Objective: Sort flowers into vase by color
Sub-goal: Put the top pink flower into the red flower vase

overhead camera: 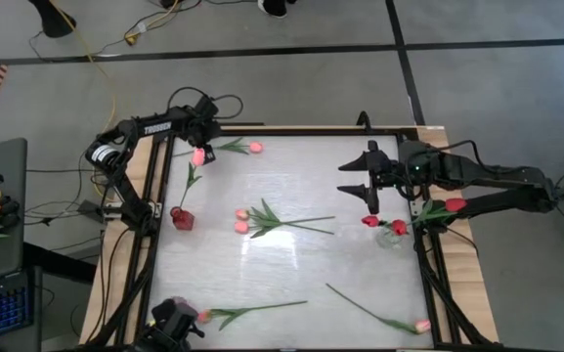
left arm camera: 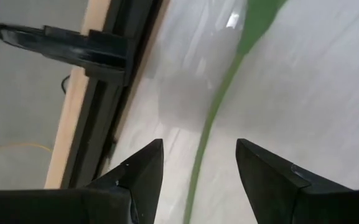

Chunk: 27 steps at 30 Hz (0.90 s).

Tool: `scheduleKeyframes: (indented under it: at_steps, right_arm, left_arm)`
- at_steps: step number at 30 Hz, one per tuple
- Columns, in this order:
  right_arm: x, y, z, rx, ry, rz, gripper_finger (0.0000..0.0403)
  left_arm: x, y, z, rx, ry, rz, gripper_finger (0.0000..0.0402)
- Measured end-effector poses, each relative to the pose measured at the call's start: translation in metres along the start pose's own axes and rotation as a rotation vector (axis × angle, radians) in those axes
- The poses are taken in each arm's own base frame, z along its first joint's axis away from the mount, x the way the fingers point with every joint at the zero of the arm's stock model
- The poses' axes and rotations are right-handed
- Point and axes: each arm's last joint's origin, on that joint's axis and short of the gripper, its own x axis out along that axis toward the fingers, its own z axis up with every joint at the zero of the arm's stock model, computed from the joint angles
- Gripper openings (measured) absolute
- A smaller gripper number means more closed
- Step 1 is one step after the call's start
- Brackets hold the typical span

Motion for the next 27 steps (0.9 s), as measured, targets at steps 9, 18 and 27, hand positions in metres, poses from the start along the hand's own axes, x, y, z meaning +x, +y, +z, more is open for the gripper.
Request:
scheduleKeyframes:
  at_steps: [9,18,27]
  right_arm:
    - [0.0,0.0,0.0,-0.001,0.001,0.0,0.029]
    - [0.0,0.0,-0.001,-0.02,0.006,-0.001,0.029]
    - [0.0,0.0,-0.001,-0.031,0.014,0.0,0.029]
  left_arm:
    - [-0.004,-0.004,-0.002,-0.009,0.063,-0.027,0.019]
    - [-0.015,0.002,0.006,-0.025,0.013,-0.054,0.019]
    - [-0.034,-0.01,0.004,0.024,0.03,-0.264,0.019]
